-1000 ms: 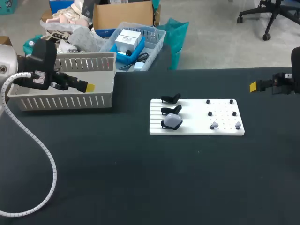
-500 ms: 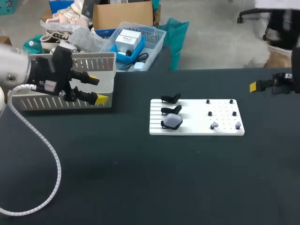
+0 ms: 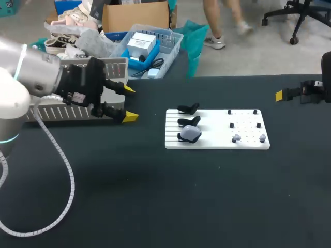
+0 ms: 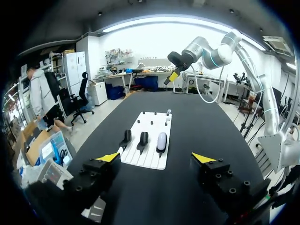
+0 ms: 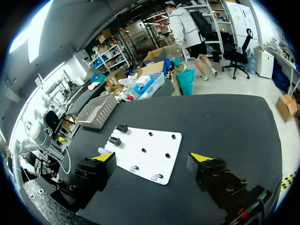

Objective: Pick up each earbud case from the left stands, insert the matching earbuds, close the lid, and place the case in the box.

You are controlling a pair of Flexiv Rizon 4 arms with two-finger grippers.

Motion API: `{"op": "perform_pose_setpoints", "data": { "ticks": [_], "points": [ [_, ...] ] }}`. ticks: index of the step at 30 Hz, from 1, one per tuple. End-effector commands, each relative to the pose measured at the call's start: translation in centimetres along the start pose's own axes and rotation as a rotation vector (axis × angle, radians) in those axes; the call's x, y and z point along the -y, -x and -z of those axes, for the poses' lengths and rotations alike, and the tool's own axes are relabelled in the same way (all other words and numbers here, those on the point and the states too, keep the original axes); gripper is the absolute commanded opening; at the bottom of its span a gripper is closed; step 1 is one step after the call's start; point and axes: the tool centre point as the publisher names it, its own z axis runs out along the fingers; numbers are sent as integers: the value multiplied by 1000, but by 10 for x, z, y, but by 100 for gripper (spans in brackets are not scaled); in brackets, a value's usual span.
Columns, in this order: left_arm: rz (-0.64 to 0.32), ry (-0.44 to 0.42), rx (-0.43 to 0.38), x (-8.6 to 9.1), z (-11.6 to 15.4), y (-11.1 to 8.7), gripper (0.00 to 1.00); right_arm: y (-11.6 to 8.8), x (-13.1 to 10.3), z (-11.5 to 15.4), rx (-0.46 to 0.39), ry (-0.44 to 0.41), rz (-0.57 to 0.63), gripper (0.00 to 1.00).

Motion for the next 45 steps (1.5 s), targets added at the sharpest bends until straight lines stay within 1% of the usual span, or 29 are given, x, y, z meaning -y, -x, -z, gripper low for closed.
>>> {"op": "perform_pose_setpoints", "data": {
  "ticks": [1, 5, 9, 16, 20, 22, 23, 24, 25, 27, 29, 32, 34, 37, 38, 43, 45],
  "points": [
    [-18, -82, -2, -7, -21, -1, 100, 0, 1, -1, 0, 1, 1, 100],
    [-17, -97, 4, -7, -35, 1, 100, 0, 1, -1, 0, 1, 1, 100],
    [-9, -93, 16, -7, -50, 0, 100, 0, 1, -1, 0, 1, 1, 100],
    [-22, -90, 14, 3, -69, -8, 100, 0, 1, -1, 0, 1, 1, 100],
    [-30, -78, 32, 5, -79, -9, 92, 0, 1, -1, 0, 1, 1, 100],
    [-36, -67, 50, 7, -83, -9, 85, 0, 1, -1, 0, 1, 1, 100],
    [-41, -57, 60, 7, -86, -9, 78, 0, 1, -1, 0, 1, 1, 100],
    [-42, -44, 68, 7, -89, -9, 68, 0, 1, -1, 0, 1, 1, 100],
    [-38, -46, 68, 7, -91, -9, 68, 0, 1, -1, 0, 1, 1, 100],
    [-35, -51, 69, 8, -95, -8, 73, 0, 1, -1, 0, 1, 1, 100],
    [-36, -53, 72, 10, -99, -8, 74, 0, 1, -1, 0, 1, 1, 100],
    [-35, -56, 71, 12, -105, -8, 81, 0, 1, -1, 0, 1, 1, 100],
    [-35, -57, 71, 12, -110, -9, 82, 0, 1, -1, 0, 1, 1, 100],
    [-34, -57, 71, 12, -117, -9, 79, 0, 1, -1, 0, 1, 1, 100],
    [-33, -57, 70, 11, -119, -10, 76, 0, 1, -1, 0, 1, 1, 100],
    [-32, -56, 55, 11, -130, -15, 72, 0, 1, -1, 0, 1, 1, 100],
    [-32, -55, 48, 10, -136, -18, 67, 0, 1, -1, 0, 1, 1, 100]
  ]
}}
